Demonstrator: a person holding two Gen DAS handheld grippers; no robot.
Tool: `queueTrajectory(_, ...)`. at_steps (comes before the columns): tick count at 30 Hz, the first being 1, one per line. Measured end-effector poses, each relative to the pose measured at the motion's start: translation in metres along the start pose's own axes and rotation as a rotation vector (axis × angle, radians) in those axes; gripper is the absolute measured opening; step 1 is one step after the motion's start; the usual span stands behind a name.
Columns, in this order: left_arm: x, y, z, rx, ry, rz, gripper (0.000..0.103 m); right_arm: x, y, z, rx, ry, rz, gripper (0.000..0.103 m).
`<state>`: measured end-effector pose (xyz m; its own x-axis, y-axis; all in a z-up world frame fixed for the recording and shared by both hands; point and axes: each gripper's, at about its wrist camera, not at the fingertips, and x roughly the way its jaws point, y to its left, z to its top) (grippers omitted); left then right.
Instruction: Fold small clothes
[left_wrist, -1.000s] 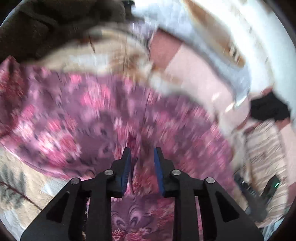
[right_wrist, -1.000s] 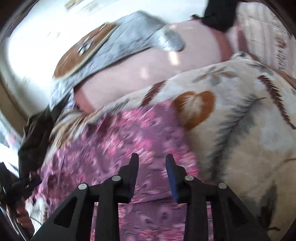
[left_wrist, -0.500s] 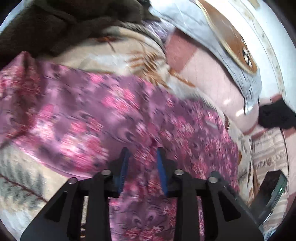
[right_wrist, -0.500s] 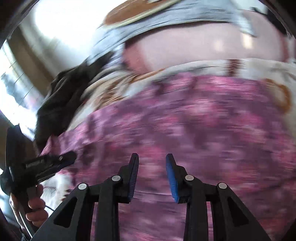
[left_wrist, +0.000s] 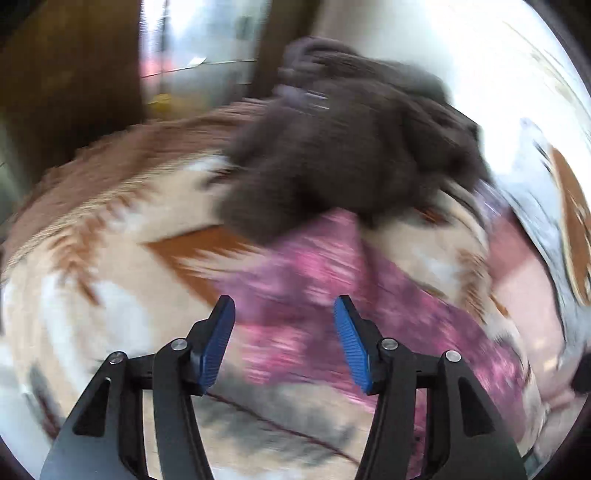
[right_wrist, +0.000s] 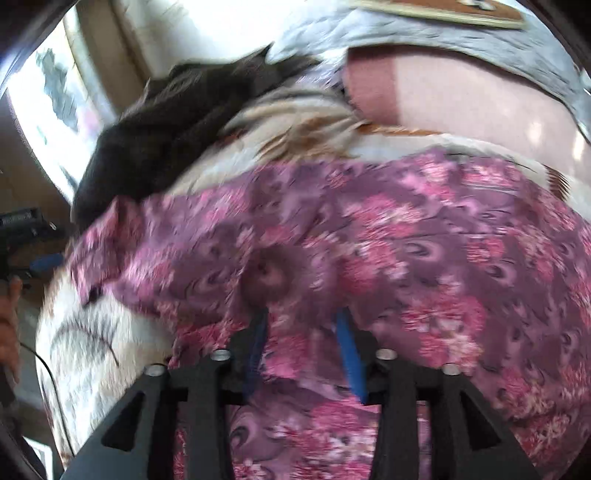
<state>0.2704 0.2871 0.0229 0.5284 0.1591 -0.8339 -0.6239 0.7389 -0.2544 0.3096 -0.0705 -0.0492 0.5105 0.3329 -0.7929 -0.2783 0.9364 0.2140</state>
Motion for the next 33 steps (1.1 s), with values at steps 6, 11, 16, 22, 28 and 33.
queueTrajectory(6,0.033,0.042,0.002,-0.136,0.118,-0.062,0.059,0.0,-0.008,-0.01,0.028,-0.072,0.025,0.051)
queueTrajectory(11,0.06,0.045,-0.012,-0.283,0.224,-0.315,0.044,-0.002,-0.006,-0.012,0.023,-0.068,0.022,0.051)
queueTrajectory(16,0.06,0.035,-0.015,-0.254,0.221,-0.287,0.007,-0.004,-0.005,-0.013,0.025,-0.066,0.031,0.051)
queueTrajectory(22,0.032,0.016,-0.011,-0.248,0.21,-0.387,0.005,-0.007,-0.009,-0.009,0.042,-0.049,0.05,0.051)
queueTrajectory(28,0.011,-0.029,-0.017,-0.168,0.221,-0.539,0.005,-0.026,-0.032,-0.014,0.116,-0.074,0.032,0.05)
queueTrajectory(33,0.01,-0.071,-0.036,-0.111,0.269,-0.638,0.005,-0.043,-0.061,-0.023,0.155,-0.097,-0.014,0.05)
